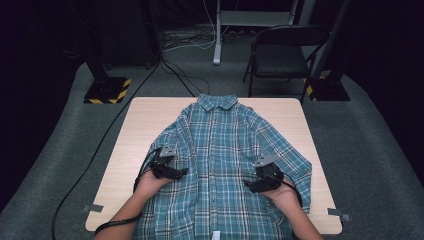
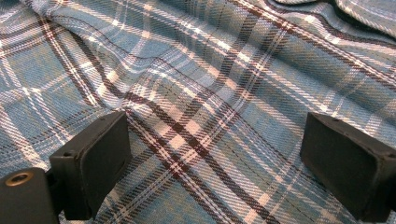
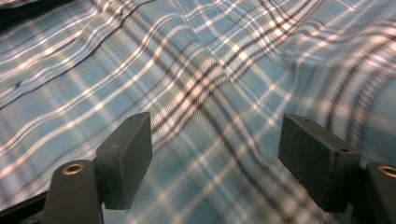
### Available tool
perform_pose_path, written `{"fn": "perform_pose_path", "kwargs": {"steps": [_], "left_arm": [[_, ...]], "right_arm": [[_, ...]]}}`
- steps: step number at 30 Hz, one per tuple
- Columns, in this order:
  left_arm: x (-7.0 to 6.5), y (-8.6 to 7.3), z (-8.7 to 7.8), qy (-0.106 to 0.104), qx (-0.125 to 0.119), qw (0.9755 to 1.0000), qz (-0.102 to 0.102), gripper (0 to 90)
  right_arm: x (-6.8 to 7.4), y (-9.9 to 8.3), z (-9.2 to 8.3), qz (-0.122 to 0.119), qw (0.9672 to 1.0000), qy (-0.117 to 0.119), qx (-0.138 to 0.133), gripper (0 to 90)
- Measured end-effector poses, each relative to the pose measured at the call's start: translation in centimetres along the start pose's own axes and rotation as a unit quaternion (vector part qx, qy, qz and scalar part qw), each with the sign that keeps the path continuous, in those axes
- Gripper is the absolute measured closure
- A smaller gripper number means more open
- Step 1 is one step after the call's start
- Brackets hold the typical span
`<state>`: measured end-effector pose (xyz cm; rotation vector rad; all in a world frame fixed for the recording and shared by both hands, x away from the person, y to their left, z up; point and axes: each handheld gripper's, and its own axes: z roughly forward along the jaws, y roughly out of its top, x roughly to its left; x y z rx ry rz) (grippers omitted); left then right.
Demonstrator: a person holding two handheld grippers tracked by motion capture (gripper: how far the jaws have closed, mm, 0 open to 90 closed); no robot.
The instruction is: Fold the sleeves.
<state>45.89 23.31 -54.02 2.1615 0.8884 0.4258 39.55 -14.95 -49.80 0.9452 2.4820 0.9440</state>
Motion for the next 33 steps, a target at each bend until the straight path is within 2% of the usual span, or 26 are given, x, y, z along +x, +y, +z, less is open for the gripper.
{"fn": "perform_pose_path", "kwargs": {"steps": [3, 5, 7, 10, 12, 14, 18, 20, 23, 25, 28, 30, 31, 32, 33], "left_arm": [[0.0, 0.0, 0.0, 0.0, 0.0, 1.0, 0.0, 7.9], [0.0, 0.0, 0.0, 0.0, 0.0, 1.0, 0.0, 7.9], [0.0, 0.0, 0.0, 0.0, 0.0, 1.0, 0.0, 7.9], [0.0, 0.0, 0.0, 0.0, 0.0, 1.0, 0.0, 7.9], [0.0, 0.0, 0.0, 0.0, 0.0, 1.0, 0.0, 7.9], [0.0, 0.0, 0.0, 0.0, 0.0, 1.0, 0.0, 7.9], [0.0, 0.0, 0.0, 0.0, 0.0, 1.0, 0.0, 7.9], [0.0, 0.0, 0.0, 0.0, 0.0, 1.0, 0.0, 7.9], [0.0, 0.0, 0.0, 0.0, 0.0, 1.0, 0.0, 7.9], [0.0, 0.0, 0.0, 0.0, 0.0, 1.0, 0.0, 7.9], [0.0, 0.0, 0.0, 0.0, 0.0, 1.0, 0.0, 7.9], [0.0, 0.0, 0.0, 0.0, 0.0, 1.0, 0.0, 7.9], [0.0, 0.0, 0.0, 0.0, 0.0, 1.0, 0.0, 7.9], [0.0, 0.0, 0.0, 0.0, 0.0, 1.0, 0.0, 7.9], [0.0, 0.0, 0.0, 0.0, 0.0, 1.0, 0.0, 7.9]], "right_arm": [[-0.2, -1.0, -1.4, 0.009, 1.0, 0.0, 0.0, 24.8], [-0.6, -2.0, -2.0, 0.019, 0.9997, -0.014, 0.001, 24.9], [-1.1, -2.9, -2.2, 0.038, 0.9991, -0.016, -0.001, 24.8], [-1.6, -3.9, -1.6, 0.065, 0.9978, -0.003, -0.006, 24.2], [-1.7, -4.2, -1.3, 0.067, 0.9977, -0.002, -0.005, 24.2], [-1.5, -4.7, -0.1, 0.062, 0.998, -0.002, 0.013, 24.8], [-1.1, -4.7, 0.1, 0.046, 0.9988, -0.008, 0.013, 25.8], [-1.1, -4.6, -0.1, 0.049, 0.9987, -0.004, 0.016, 26.2], [-1.1, -4.4, -0.9, 0.046, 0.9989, -0.006, 0.005, 26.9], [-1.5, -4.0, -2.3, 0.041, 0.9989, -0.021, -0.01, 27.1], [-2.9, -4.2, -4.5, 0.064, 0.9965, -0.044, -0.031, 28.1], [-3.7, -4.7, -5.4, 0.077, 0.9952, -0.048, -0.037, 29.2], [-4.1, -5.3, -6.3, 0.09, 0.9941, -0.042, -0.042, 30.2], [-4.1, -5.3, -6.3, 0.09, 0.9941, -0.042, -0.042, 30.2], [-4.0, -5.6, -6.6, 0.095, 0.9939, -0.03, -0.046, 30.3]]}}
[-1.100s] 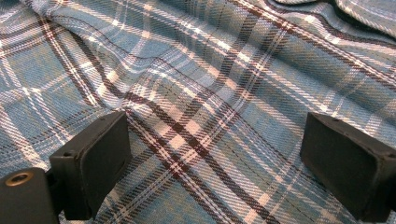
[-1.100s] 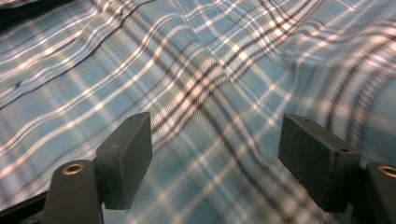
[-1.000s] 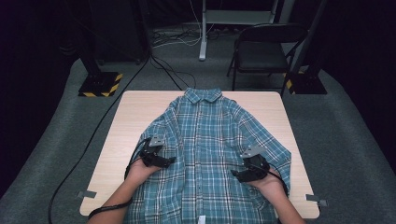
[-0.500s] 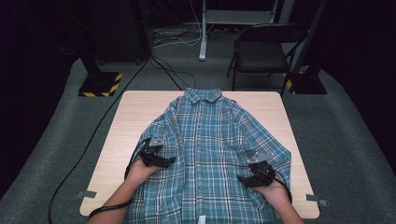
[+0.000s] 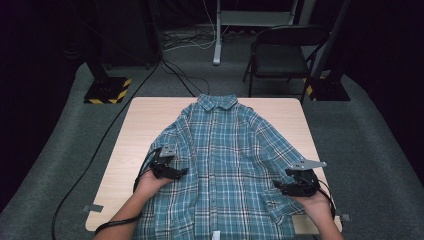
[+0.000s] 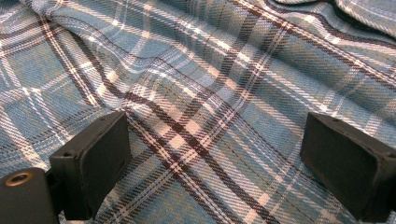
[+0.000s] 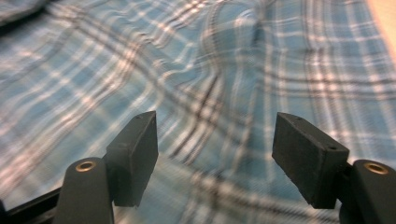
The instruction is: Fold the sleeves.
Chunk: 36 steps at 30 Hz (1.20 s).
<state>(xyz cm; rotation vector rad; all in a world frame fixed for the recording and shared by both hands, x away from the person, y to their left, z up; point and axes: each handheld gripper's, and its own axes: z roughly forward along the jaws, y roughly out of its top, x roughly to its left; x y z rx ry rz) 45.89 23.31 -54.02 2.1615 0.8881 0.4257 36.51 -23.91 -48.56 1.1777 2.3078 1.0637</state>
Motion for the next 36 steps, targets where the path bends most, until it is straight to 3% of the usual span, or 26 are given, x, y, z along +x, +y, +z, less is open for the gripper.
{"fn": "perform_pose_path", "kwargs": {"steps": [3, 8, 11, 13, 15, 16, 18, 23, 29, 31, 33, 36], "left_arm": [[0.0, 0.0, 0.0, 0.0, 0.0, 1.0, 0.0, 7.9], [0.0, 0.0, 0.0, 0.0, 0.0, 1.0, 0.0, 7.9], [0.0, 0.0, 0.0, 0.0, 0.0, 1.0, 0.0, 7.9], [0.0, 0.0, 0.0, 0.0, 0.0, 1.0, 0.0, 7.9], [0.0, 0.0, 0.0, 0.0, 0.0, 1.0, 0.0, 7.9], [0.0, 0.0, 0.0, 0.0, 0.0, 1.0, 0.0, 7.9], [0.0, 0.0, 0.0, 0.0, 0.0, 1.0, 0.0, 7.9], [0.0, 0.0, 0.0, 0.0, 0.0, 1.0, 0.0, 7.9], [0.0, 0.0, 0.0, 0.0, 0.0, 1.0, 0.0, 7.9], [0.0, 0.0, 0.0, 0.0, 0.0, 1.0, 0.0, 7.9], [0.0, 0.0, 0.0, 0.0, 0.0, 1.0, 0.0, 7.9], [0.0, 0.0, 0.0, 0.0, 0.0, 1.0, 0.0, 7.9]], "right_arm": [[1.7, -1.0, -0.4, -0.01, 0.9995, 0.025, 0.014, 30.4], [4.5, -1.7, 0.8, -0.039, 0.9968, 0.062, 0.031, 31.6], [5.1, -2.0, 2.1, -0.053, 0.9955, 0.057, 0.053, 36.1], [5.0, -2.4, 3.0, -0.048, 0.9942, 0.067, 0.069, 42.9], [4.9, -2.7, 3.0, -0.045, 0.9949, 0.071, 0.056, 54.2], [4.8, -2.5, 2.7, -0.045, 0.9947, 0.077, 0.051, 66.6], [4.7, -2.5, 2.3, -0.051, 0.9953, 0.072, 0.039, 79.6], [4.4, -2.5, 1.5, -0.044, 0.9951, 0.086, 0.022, 85.3], [5.0, -1.3, -0.2, -0.06, 0.994, 0.091, -0.013, 85.7], [5.8, -0.2, -1.2, -0.068, 0.9913, 0.107, -0.037, 85.7], [7.1, 0.9, -1.9, -0.084, 0.9849, 0.141, -0.054, 85.7], [10.1, 1.5, -1.2, -0.127, 0.9737, 0.186, -0.035, 85.2]]}}
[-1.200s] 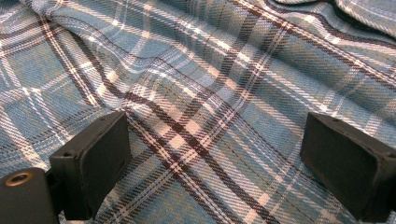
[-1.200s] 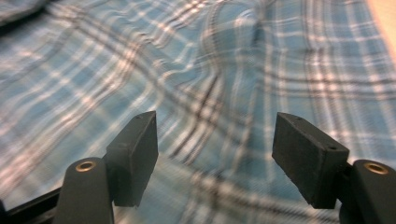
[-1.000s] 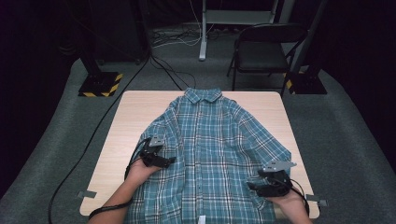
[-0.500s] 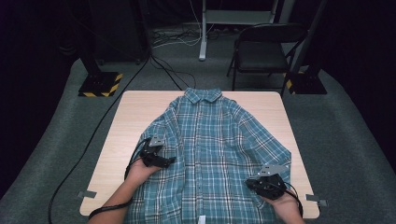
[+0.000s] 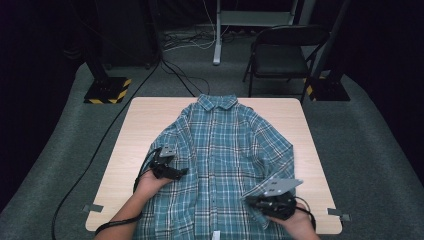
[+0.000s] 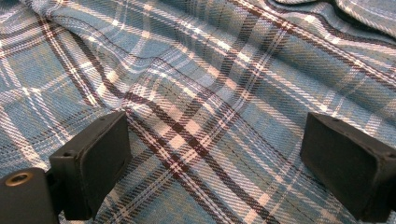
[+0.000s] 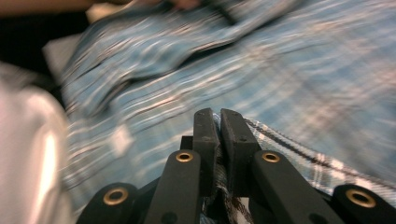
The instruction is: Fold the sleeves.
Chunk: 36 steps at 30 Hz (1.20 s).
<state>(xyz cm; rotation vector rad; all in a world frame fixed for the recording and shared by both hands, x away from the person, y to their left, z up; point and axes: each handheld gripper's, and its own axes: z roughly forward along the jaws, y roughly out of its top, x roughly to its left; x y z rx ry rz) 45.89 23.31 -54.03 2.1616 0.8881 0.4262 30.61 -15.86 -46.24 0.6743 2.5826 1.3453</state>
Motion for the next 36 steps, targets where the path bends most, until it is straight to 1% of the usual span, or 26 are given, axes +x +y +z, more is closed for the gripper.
{"fn": "perform_pose_path", "kwargs": {"steps": [2, 4, 5, 6, 7, 9, 11, 12, 14, 15, 16, 17, 19, 22, 23, 25, 27, 28, 29, 30, 31, 32, 33, 35, 36], "left_arm": [[0.0, 0.0, 0.0, 0.0, 0.0, 1.0, 0.0, 7.9], [0.0, 0.0, 0.0, 0.0, 0.0, 1.0, 0.0, 7.9], [0.0, 0.0, 0.0, 0.0, 0.0, 1.0, 0.0, 7.9], [0.0, 0.0, 0.0, 0.0, 0.0, 1.0, 0.0, 7.9], [0.0, 0.0, 0.0, 0.0, 0.0, 1.0, 0.0, 7.9], [0.0, 0.0, 0.0, 0.0, 0.0, 1.0, 0.0, 7.9], [0.0, 0.0, 0.0, 0.0, 0.0, 1.0, 0.0, 7.9], [0.0, 0.0, 0.0, 0.0, 0.0, 1.0, 0.0, 7.9], [0.0, 0.0, 0.0, 0.0, 0.0, 1.0, 0.0, 7.9], [0.0, 0.0, 0.0, 0.0, 0.0, 1.0, 0.0, 7.9], [0.0, 0.0, 0.0, 0.0, 0.0, 1.0, 0.0, 7.9], [0.0, 0.0, 0.0, 0.0, 0.0, 1.0, 0.0, 7.9], [0.0, 0.0, 0.0, 0.0, 0.0, 1.0, 0.0, 7.9], [0.0, 0.0, 0.0, 0.0, 0.0, 1.0, 0.0, 7.9], [0.0, 0.0, 0.0, 0.0, 0.0, 1.0, 0.0, 7.9], [0.0, 0.0, 0.0, 0.0, 0.0, 1.0, 0.0, 7.9], [0.0, 0.0, 0.0, 0.0, 0.0, 1.0, 0.0, 7.9], [0.0, 0.0, 0.0, 0.0, 0.0, 1.0, 0.0, 7.9], [0.0, 0.0, 0.0, 0.0, 0.0, 1.0, 0.0, 7.9], [0.0, 0.0, 0.0, 0.0, 0.0, 1.0, 0.0, 7.9], [0.0, 0.0, 0.0, 0.0, 0.0, 1.0, 0.0, 7.9], [0.0, 0.0, 0.0, 0.0, 0.0, 1.0, 0.0, 7.9], [0.0, 0.0, 0.0, 0.0, 0.0, 1.0, 0.0, 7.9], [0.0, 0.0, 0.0, 0.0, 0.0, 1.0, 0.0, 7.9], [0.0, 0.0, 0.0, 0.0, 0.0, 1.0, 0.0, 7.9]], "right_arm": [[1.3, 0.0, 1.7, -0.017, 0.9992, 0.023, 0.027, 83.3], [1.9, -0.3, 3.2, -0.024, 0.9978, 0.038, 0.049, 78.3], [2.1, -0.4, 3.7, -0.023, 0.9973, 0.041, 0.057, 75.7], [2.1, -0.5, 3.9, -0.02, 0.9973, 0.04, 0.057, 72.2], [1.9, -0.4, 3.9, -0.017, 0.9978, 0.031, 0.055, 68.8], [1.1, -0.2, 3.3, -0.003, 0.9991, 0.01, 0.041, 62.6], [-0.2, 0.0, 2.2, 0.011, 0.9995, -0.022, 0.021, 60.3], [-1.0, 0.0, 1.6, 0.016, 0.9989, -0.042, 0.014, 59.3], [-2.7, -0.3, 0.4, 0.035, 0.9958, -0.084, 0.0, 57.3], [-3.6, -0.5, 0.0, 0.043, 0.9932, -0.108, -0.003, 56.2], [-4.7, -0.9, -0.4, 0.053, 0.9896, -0.133, -0.002, 55.0], [-5.4, -1.2, -0.6, 0.064, 0.9879, -0.142, -0.001, 53.3], [-7.0, -2.0, -0.9, 0.086, 0.9814, -0.171, 0.008, 51.6], [-9.2, -3.3, -0.4, 0.128, 0.9727, -0.192, 0.025, 46.6], [-9.7, -3.7, -0.2, 0.14, 0.971, -0.192, 0.028, 45.8], [-10.5, -4.0, 0.4, 0.149, 0.9686, -0.195, 0.037, 42.9], [-11.0, -4.2, 1.2, 0.154, 0.9683, -0.19, 0.051, 39.0], [-11.2, -4.3, 1.7, 0.154, 0.9674, -0.191, 0.063, 38.5], [-11.4, -4.3, 2.1, 0.151, 0.9668, -0.192, 0.074, 39.1], [-11.6, -4.5, 2.6, 0.147, 0.9667, -0.191, 0.086, 42.1], [-11.6, -4.6, 2.9, 0.146, 0.9666, -0.191, 0.09, 45.0], [-11.5, -4.7, 3.0, 0.137, 0.968, -0.192, 0.085, 50.6], [-11.5, -4.6, 3.1, 0.134, 0.9692, -0.189, 0.083, 58.2], [-11.5, -4.6, 3.0, 0.134, 0.9715, -0.179, 0.08, 72.1], [-11.6, -4.7, 2.9, 0.134, 0.9724, -0.174, 0.079, 76.4]]}}
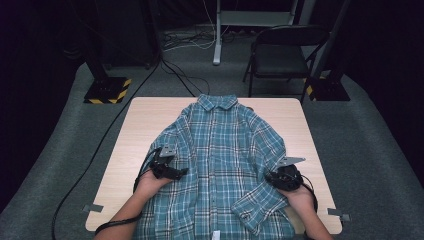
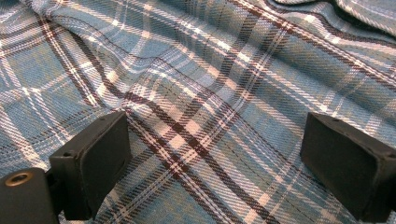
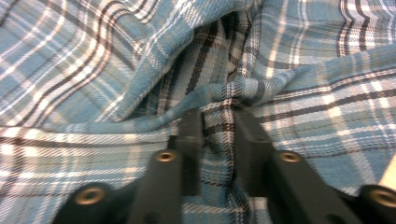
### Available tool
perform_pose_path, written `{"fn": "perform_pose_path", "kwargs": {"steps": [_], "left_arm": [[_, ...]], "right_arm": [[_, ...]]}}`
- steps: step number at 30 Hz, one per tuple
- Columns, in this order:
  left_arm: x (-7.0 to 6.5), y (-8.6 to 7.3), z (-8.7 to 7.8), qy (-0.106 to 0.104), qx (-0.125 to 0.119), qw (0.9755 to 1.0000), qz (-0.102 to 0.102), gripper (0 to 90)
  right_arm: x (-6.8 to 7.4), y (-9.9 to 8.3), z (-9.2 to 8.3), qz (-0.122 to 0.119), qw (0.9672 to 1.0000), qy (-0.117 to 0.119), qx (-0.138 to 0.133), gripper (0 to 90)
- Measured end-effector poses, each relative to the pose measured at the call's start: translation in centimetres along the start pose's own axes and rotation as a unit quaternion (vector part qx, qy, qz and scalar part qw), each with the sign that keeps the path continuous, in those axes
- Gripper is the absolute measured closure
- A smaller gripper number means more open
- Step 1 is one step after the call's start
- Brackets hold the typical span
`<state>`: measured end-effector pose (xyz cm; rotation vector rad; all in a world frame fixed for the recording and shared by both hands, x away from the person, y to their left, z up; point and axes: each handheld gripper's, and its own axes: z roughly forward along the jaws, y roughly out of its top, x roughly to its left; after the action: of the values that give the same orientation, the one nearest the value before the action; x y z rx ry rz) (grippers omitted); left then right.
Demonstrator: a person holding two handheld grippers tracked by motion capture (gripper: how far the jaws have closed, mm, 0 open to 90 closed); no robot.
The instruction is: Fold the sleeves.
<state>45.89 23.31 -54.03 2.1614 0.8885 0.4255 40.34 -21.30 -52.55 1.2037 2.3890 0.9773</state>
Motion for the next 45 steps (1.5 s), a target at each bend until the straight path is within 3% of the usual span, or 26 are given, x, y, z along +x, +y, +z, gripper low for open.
{"fn": "perform_pose_path", "kwargs": {"steps": [3, 7, 11, 13, 14, 15, 17, 19, 23, 25, 29, 33, 39, 45], "left_arm": [[0.0, 0.0, 0.0, 0.0, 0.0, 1.0, 0.0, 7.9], [0.0, 0.0, 0.0, 0.0, 0.0, 1.0, 0.0, 7.9], [0.0, 0.0, 0.0, 0.0, 0.0, 1.0, 0.0, 7.9], [0.0, 0.0, 0.0, 0.0, 0.0, 1.0, 0.0, 7.9], [0.0, 0.0, 0.0, 0.0, 0.0, 1.0, 0.0, 7.9], [0.0, 0.0, 0.0, 0.0, 0.0, 1.0, 0.0, 7.9], [0.0, 0.0, 0.0, 0.0, 0.0, 1.0, 0.0, 7.9], [0.0, 0.0, 0.0, 0.0, 0.0, 1.0, 0.0, 7.9], [0.0, 0.0, 0.0, 0.0, 0.0, 1.0, 0.0, 7.9], [0.0, 0.0, 0.0, 0.0, 0.0, 1.0, 0.0, 7.9], [0.0, 0.0, 0.0, 0.0, 0.0, 1.0, 0.0, 7.9], [0.0, 0.0, 0.0, 0.0, 0.0, 1.0, 0.0, 7.9], [0.0, 0.0, 0.0, 0.0, 0.0, 1.0, 0.0, 7.9], [0.0, 0.0, 0.0, 0.0, 0.0, 1.0, 0.0, 7.9]], "right_arm": [[-0.1, -0.1, -0.3, 0.011, 0.9999, 0.011, -0.006, 79.0], [-0.4, 0.1, -1.7, 0.025, 0.999, 0.014, -0.034, 75.0], [-0.9, 0.1, -3.2, 0.031, 0.9972, 0.018, -0.066, 86.7], [-1.0, 0.1, -3.4, 0.032, 0.997, 0.019, -0.068, 86.1], [-1.0, 0.0, -3.2, 0.037, 0.997, 0.019, -0.065, 79.1], [-1.1, 0.1, -2.8, 0.047, 0.9969, 0.02, -0.06, 64.3], [-1.4, 0.2, -2.0, 0.076, 0.9956, 0.029, -0.046, 58.4], [-1.2, 0.4, -1.4, 0.066, 0.9969, 0.024, -0.037, 57.9], [-0.8, 0.5, -0.2, 0.032, 0.9992, 0.02, -0.013, 79.5], [-0.8, 0.3, -0.1, 0.033, 0.999, 0.026, -0.014, 87.0], [-0.8, 0.3, -0.8, 0.027, 0.999, 0.026, -0.022, 89.4], [-0.4, 0.7, -2.3, 0.016, 0.9984, 0.024, -0.049, 89.9], [1.0, 2.7, -5.1, -0.006, 0.9934, 0.035, -0.11, 89.9], [5.4, 5.5, -5.7, -0.068, 0.9834, 0.085, -0.145, 89.8]]}}
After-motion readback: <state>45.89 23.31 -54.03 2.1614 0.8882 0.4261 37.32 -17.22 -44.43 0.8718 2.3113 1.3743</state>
